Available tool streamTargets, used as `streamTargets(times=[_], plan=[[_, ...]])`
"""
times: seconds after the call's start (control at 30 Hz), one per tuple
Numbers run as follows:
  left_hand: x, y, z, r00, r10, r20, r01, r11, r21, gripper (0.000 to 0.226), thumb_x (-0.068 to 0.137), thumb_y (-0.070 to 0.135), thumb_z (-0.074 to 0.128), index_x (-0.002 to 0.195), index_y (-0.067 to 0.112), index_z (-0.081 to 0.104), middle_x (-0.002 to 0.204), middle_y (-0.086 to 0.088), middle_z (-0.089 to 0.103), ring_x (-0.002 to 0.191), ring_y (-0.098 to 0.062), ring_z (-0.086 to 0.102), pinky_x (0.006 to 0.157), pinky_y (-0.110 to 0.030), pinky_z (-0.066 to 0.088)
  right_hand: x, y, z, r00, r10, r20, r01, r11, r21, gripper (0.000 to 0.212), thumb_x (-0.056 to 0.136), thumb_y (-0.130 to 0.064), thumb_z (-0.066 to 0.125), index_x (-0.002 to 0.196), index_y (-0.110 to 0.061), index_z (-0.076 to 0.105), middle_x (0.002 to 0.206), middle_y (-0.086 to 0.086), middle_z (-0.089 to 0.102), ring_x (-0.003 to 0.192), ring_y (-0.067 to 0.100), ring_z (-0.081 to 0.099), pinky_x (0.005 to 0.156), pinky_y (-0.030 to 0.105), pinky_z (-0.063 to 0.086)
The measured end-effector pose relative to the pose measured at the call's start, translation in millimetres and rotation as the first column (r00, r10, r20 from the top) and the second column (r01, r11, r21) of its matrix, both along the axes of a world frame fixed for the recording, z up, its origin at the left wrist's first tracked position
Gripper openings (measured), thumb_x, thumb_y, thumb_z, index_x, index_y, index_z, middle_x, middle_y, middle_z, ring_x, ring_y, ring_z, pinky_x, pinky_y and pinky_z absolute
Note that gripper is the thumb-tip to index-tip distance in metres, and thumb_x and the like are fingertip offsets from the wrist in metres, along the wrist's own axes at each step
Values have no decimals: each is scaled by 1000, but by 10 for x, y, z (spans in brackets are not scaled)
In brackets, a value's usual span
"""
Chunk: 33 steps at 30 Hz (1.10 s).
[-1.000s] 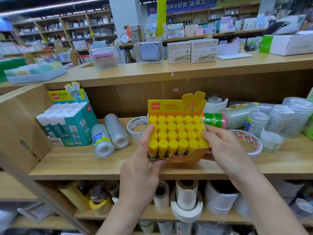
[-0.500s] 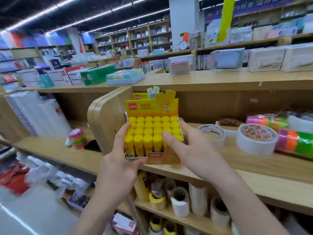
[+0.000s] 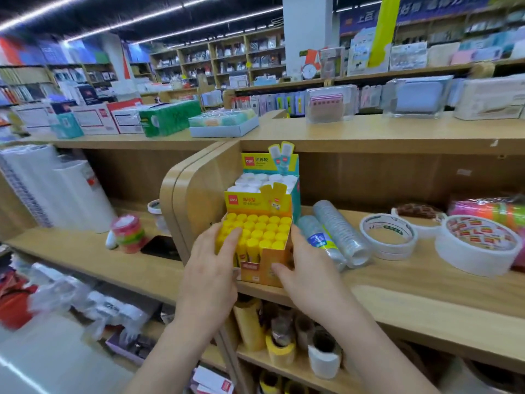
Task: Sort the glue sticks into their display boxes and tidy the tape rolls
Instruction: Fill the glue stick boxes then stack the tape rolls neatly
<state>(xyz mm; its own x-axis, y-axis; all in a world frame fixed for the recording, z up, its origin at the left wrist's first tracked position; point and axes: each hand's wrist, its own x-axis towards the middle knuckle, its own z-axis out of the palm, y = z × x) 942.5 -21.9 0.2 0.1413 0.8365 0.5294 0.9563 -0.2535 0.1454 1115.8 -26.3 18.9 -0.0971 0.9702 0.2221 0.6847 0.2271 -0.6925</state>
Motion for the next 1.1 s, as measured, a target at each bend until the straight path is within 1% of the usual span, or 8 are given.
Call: streamTargets(times=[0.13,0.33,0.5,0.67,0.77,0.87,0.97,1.1], plan=[[57,57,-1,968,-115,-224,113,993,-24,102,57,14,84,145,25,33,146,-8,43,134,-28,40,113,-45,29,-99,5,-57,995,-13,100,9,999,45,88,91,-27,62,153,-23,-1,122,7,65,109,27,60,90,39,49],[7,162,36,966,-143,-215,142,990,-19,97,57,22,87,139,30,36,140,-2,50,129,-25,46,110,-39,22,-139,-1,-51,990,-35,136,27,998,65,89,93,-32,60,153,-28,-4,115,7,66,103,27,61,85,38,49],[29,160,26,969,-171,-179,169,985,-29,93,58,17,87,137,28,40,139,-2,50,130,-26,45,111,-45,29,-64,11,-111,996,0,88,-5,998,61,88,92,-31,60,153,-32,-4,105,5,66,96,24,61,84,41,51],[104,122,62,960,-267,-82,268,963,6,66,72,32,63,134,23,43,142,-2,47,134,-24,41,114,-48,22,92,-174,-90,988,50,-144,-34,993,109,73,94,-23,55,152,-36,13,127,-4,61,108,12,60,92,38,52],[357,40,110,886,-465,-1,463,883,79,54,81,35,50,131,17,53,142,0,48,135,-20,40,115,-45,24,328,-317,-50,973,-36,-227,86,973,214,61,93,-17,58,146,-36,34,120,-18,61,105,-1,60,90,25,52],[707,-25,93,775,-631,11,618,762,191,35,87,24,57,119,11,65,128,-2,59,122,-19,52,106,-34,39,595,-452,-35,953,-151,-262,217,945,244,50,91,-12,59,136,-32,50,106,-19,65,95,-1,61,83,17,50],[1095,-70,24,691,-722,31,700,679,221,24,93,29,53,94,15,72,103,3,69,98,-18,61,83,-29,50,890,-658,-69,926,-272,-263,340,903,263,42,89,-7,62,123,-32,61,94,-17,66,89,4,63,75,20,52],[1652,-255,8,676,-736,20,728,672,134,39,97,42,40,66,21,55,63,7,54,63,-16,54,56,-28,37,1445,-1012,-135,887,-432,-162,462,827,321,31,85,-7,65,109,-27,68,87,-16,64,85,6,61,73,24,49]])
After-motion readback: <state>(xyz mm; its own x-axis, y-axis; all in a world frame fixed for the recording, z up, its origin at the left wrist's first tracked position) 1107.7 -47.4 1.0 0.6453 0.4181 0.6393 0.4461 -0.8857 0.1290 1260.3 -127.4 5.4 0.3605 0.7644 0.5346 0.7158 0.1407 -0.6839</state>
